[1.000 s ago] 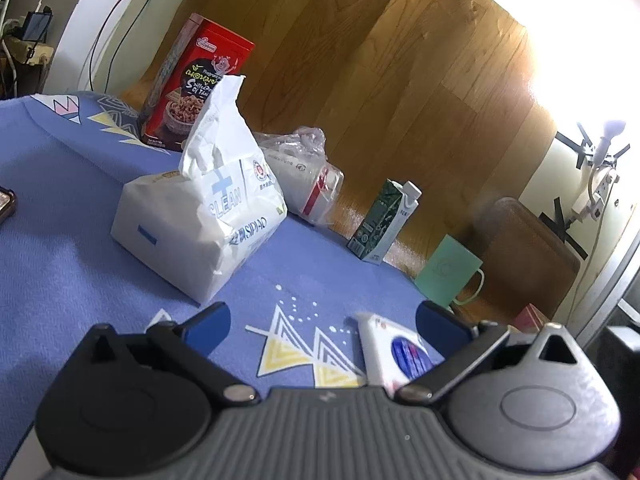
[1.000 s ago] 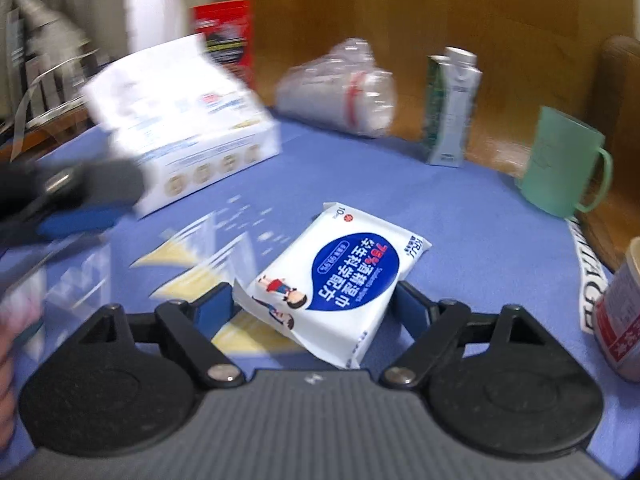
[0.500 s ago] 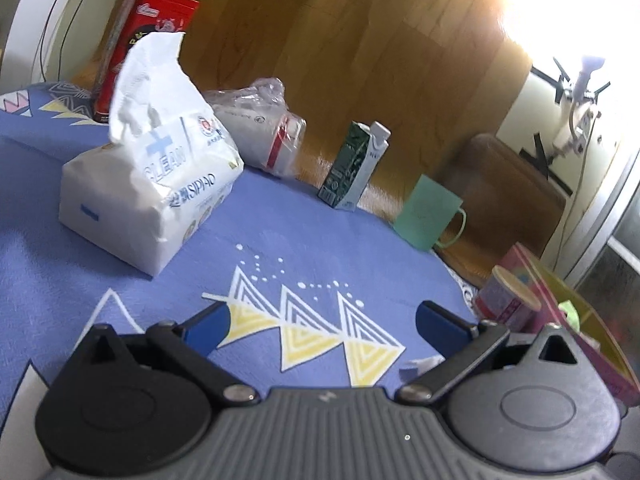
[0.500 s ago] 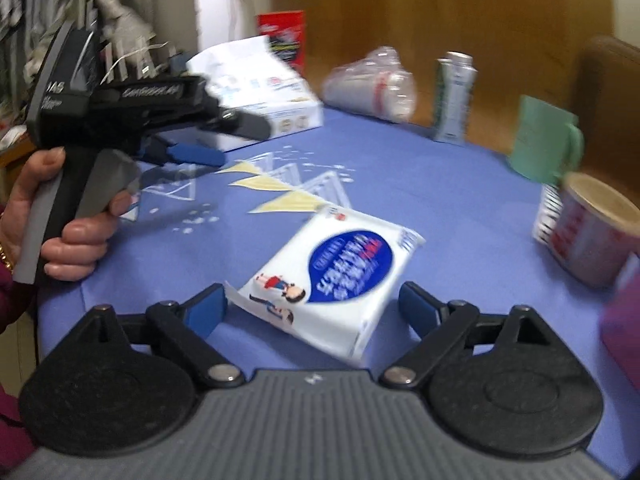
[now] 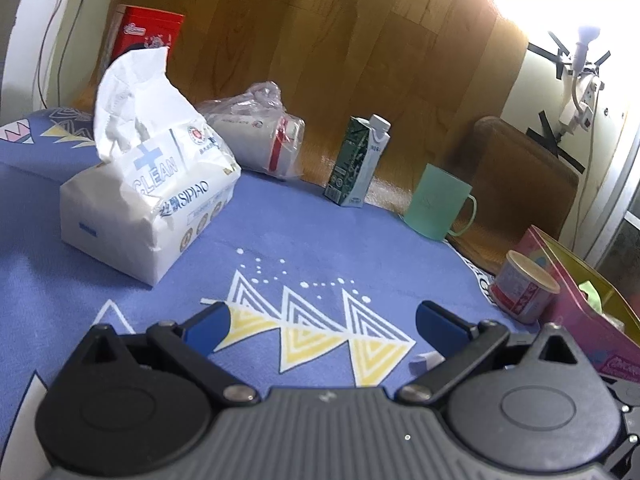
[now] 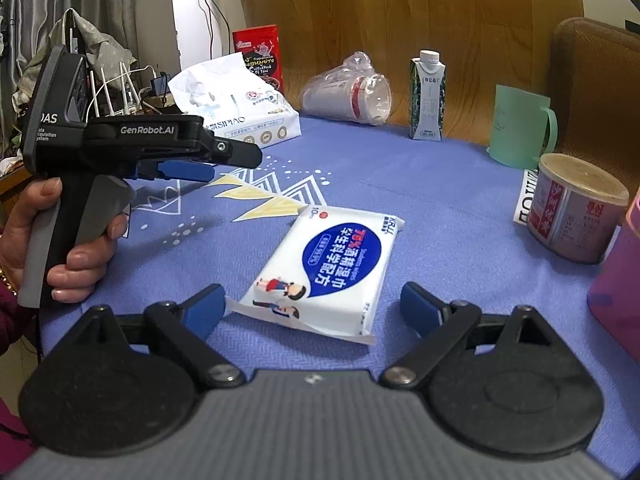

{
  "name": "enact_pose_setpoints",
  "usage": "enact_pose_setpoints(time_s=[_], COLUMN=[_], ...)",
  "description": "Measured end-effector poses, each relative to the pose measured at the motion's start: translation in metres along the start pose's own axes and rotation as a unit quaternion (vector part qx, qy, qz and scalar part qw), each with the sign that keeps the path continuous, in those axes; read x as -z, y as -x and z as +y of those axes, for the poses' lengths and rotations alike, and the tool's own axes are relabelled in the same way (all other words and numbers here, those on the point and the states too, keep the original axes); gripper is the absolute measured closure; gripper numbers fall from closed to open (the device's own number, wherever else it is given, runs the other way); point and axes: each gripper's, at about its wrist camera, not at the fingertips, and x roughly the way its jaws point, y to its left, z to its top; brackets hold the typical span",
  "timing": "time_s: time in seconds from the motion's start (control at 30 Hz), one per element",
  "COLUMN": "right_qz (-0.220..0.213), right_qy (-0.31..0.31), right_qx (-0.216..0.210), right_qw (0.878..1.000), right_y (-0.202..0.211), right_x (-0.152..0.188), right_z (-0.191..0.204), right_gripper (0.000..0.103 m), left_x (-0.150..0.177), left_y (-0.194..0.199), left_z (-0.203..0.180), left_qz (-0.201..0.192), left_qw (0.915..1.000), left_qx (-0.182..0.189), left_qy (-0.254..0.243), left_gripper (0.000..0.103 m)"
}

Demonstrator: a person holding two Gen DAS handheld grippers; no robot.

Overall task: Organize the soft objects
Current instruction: 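Move the right tool to the white wet-wipe packet, then close the left tool on the wet-wipe packet and lift it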

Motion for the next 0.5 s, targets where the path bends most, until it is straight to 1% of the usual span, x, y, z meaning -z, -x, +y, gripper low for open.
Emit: enact_pose_setpoints(time_s=[0.07, 0.1, 0.17, 0.23, 0.33, 0.4, 0.5], right_qz=[0.0, 0.0, 0.001, 0.0, -0.001, 0.0, 0.005], right_qy=[0.002, 0.003, 0.004, 0.004, 0.0, 0.002, 0.014], right_qx=[0.002, 0.003, 0.005, 0.005, 0.01, 0.012, 0.027], right_qw=[1.0, 1.0, 1.0, 1.0, 1.0, 1.0, 1.0], right_y=[0.001, 0.001, 0.0, 0.0, 0.0, 0.0, -0.001], right_x=[0.0, 0.001, 0.001, 0.001, 0.0, 0.0, 0.001], right_z=[0.001, 0.002, 0.003, 0.003, 0.003, 0.004, 0.01], right_gripper=[0.007, 0.007, 0.006, 0.006, 0.006, 0.006, 0.006], left_x=[0.0, 0.0, 0.0, 0.002, 0.005, 0.005, 0.007], left_y=[-0.001, -0.003, -0.012, -0.015, -0.016, -0.015, -0.009], left_z=[-0.001, -0.003, -0.009, -0.016, -0.025, -0.028, -0.026], left_qz=[0.0, 0.007, 0.029, 0.035, 0.043, 0.05, 0.066], left_qw=[1.0, 0.9999, 0.9991, 0.9979, 0.9963, 0.9957, 0.9973], left_qx=[-0.009, -0.014, -0.026, -0.035, -0.031, -0.028, 0.011], left_qy=[0.004, 0.0, -0.018, -0.041, -0.068, -0.073, -0.03], left_gripper=[0.001, 0.001, 0.001, 0.001, 0.001, 0.001, 0.001])
